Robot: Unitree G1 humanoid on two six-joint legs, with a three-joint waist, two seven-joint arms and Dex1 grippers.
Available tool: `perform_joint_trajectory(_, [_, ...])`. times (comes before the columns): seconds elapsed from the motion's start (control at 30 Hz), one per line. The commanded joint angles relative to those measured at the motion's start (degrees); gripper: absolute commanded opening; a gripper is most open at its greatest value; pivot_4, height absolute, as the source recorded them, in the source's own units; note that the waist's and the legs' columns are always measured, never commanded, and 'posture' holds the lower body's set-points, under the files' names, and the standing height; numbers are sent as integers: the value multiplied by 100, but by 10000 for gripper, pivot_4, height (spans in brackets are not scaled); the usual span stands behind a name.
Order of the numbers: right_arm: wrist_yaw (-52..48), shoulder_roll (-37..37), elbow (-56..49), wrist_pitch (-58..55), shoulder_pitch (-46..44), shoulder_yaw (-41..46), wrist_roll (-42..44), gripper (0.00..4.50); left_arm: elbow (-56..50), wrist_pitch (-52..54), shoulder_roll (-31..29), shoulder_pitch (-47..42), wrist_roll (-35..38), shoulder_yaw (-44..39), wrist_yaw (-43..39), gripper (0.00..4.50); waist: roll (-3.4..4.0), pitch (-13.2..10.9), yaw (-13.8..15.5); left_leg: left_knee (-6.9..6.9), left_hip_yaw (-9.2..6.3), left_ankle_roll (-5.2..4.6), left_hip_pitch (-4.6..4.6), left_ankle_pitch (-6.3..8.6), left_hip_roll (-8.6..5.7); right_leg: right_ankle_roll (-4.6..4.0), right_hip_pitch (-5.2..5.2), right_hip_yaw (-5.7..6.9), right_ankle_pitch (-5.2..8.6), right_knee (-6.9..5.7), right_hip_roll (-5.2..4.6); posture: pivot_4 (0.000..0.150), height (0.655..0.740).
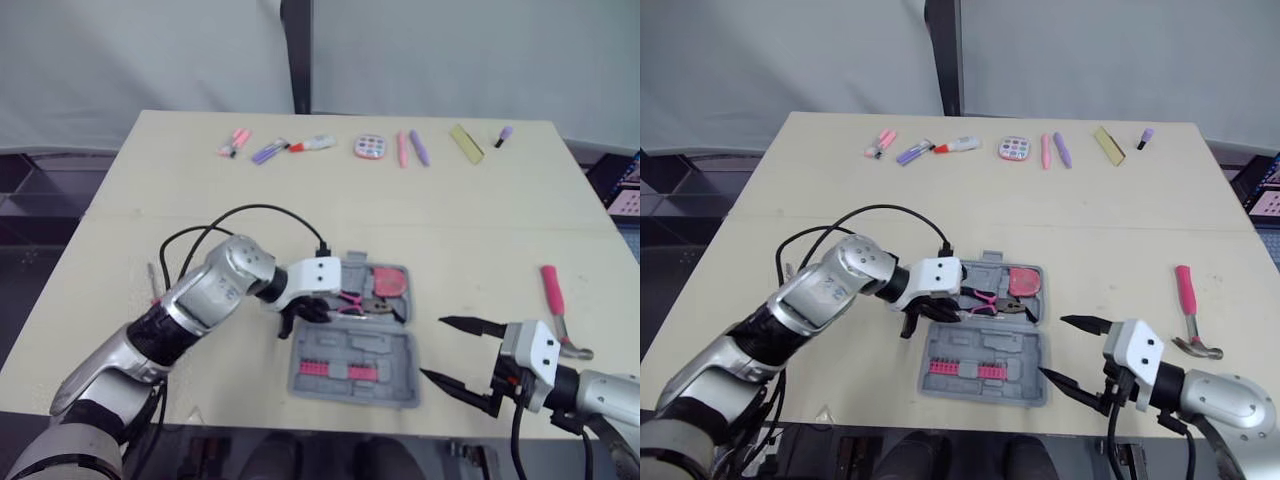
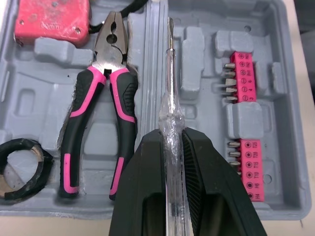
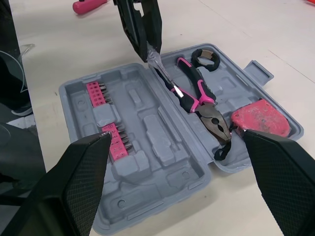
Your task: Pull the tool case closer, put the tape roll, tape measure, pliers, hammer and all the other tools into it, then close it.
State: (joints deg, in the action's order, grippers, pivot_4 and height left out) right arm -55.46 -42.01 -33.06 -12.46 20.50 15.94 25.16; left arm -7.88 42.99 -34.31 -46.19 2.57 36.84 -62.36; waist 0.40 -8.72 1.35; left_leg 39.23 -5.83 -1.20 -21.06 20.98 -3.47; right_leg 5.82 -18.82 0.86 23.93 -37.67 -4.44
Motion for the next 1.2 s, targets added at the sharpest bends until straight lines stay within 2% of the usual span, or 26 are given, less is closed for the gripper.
perform_joint_trajectory(0.03, [79, 52, -54, 90, 11, -2, 10, 45000, 63, -91, 78, -115, -228, 141, -48, 228, 0, 0, 1, 0, 0, 0, 0, 0, 0, 0, 0, 0, 0, 0, 0, 1500, 7134])
perform_joint_trajectory(0.37, [132, 71, -65, 74, 4, -15, -32, 45000, 292, 13, 574, -215, -620, 398, 12, 228, -1, 0, 5, 2, -1, -1, 0, 0, -4, 0, -1, 1, 0, -5, 0, 1500, 7134])
perform_joint_trajectory(1.2, [257, 83, -166, 19, 135, 40, -31, 45000, 410, 540, 938, -268, -997, 643, 52, 228, -1, 0, 5, 3, -1, -2, 0, 0, -4, 0, -1, 0, 0, -7, -1, 1500, 7134])
